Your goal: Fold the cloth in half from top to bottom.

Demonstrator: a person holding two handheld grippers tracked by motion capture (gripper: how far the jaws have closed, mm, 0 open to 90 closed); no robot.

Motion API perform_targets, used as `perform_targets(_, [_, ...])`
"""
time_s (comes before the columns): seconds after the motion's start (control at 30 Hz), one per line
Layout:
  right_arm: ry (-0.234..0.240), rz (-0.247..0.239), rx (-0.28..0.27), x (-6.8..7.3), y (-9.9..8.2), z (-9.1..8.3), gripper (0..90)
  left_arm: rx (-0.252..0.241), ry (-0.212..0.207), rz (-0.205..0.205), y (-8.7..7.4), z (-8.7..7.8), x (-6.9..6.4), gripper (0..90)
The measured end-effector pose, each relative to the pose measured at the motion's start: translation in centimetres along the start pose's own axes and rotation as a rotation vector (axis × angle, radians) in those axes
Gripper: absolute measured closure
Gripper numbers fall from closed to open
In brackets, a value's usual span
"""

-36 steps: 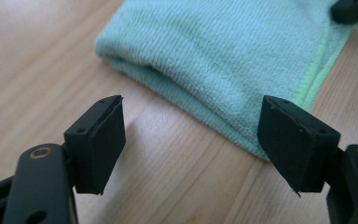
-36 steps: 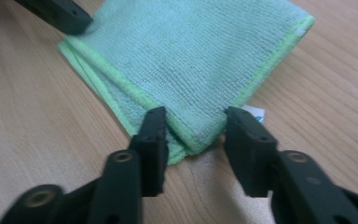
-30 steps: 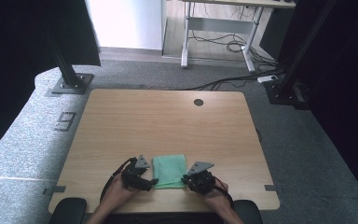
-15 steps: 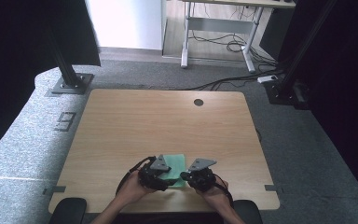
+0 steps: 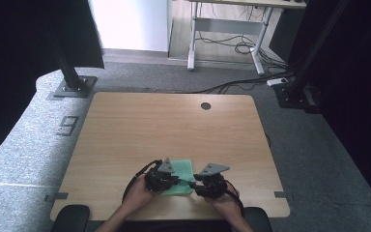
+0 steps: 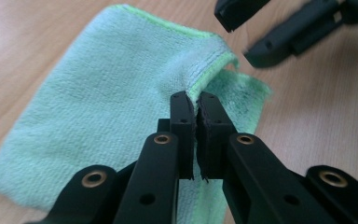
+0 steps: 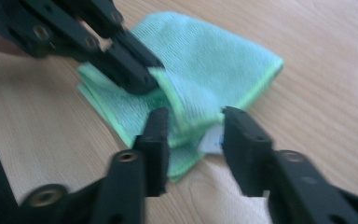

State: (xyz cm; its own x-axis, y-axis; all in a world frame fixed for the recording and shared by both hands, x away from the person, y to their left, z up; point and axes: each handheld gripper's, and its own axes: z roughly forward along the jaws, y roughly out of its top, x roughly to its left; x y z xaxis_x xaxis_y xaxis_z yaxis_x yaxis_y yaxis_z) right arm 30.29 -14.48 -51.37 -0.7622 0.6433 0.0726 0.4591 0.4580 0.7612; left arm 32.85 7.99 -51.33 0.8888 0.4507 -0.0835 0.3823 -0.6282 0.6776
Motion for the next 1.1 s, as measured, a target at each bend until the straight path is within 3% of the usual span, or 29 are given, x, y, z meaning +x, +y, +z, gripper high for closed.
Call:
perform_targets(0.1, [0.006,0.036,-0.005,-0.2,-0.5,0.7,49.1,-0.012,-0.006,-0.01,0.1,-0.2,0.0,85.7])
perform_targets(0.37, [0.017,0.066,-0.057,0.0,0.4,1.0,44.4,-0.022,-0.02,-0.037,0.1,-0.3,0.3,85.7])
perform_targets(0.5, [-0.027,0.025,0.017,0.2,-0.1,2.3,44.4,-0.03,-0.011,-0.034,0.1,-0.7,0.5,85.7])
perform_targets(0.63, [-0.071,0.033,0.071,-0.7,-0.6,3.0,44.4,-0.055,-0.014,-0.039,0.3,-1.6,0.6,85.9])
perform_targets(0.7, [-0.069,0.044,0.084,-1.0,-1.0,3.4,43.6,-0.072,-0.027,-0.036,0.5,-2.1,0.5,85.9])
perform_targets(0.9, [-0.08,0.038,0.077,-1.0,-0.9,3.5,43.7,-0.016,-0.052,0.012,0.1,-1.9,-0.8,85.8])
perform_targets(1.1, [-0.079,0.039,0.076,-1.3,-0.9,3.6,43.8,0.036,-0.074,-0.002,-1.5,-0.5,-1.0,85.3])
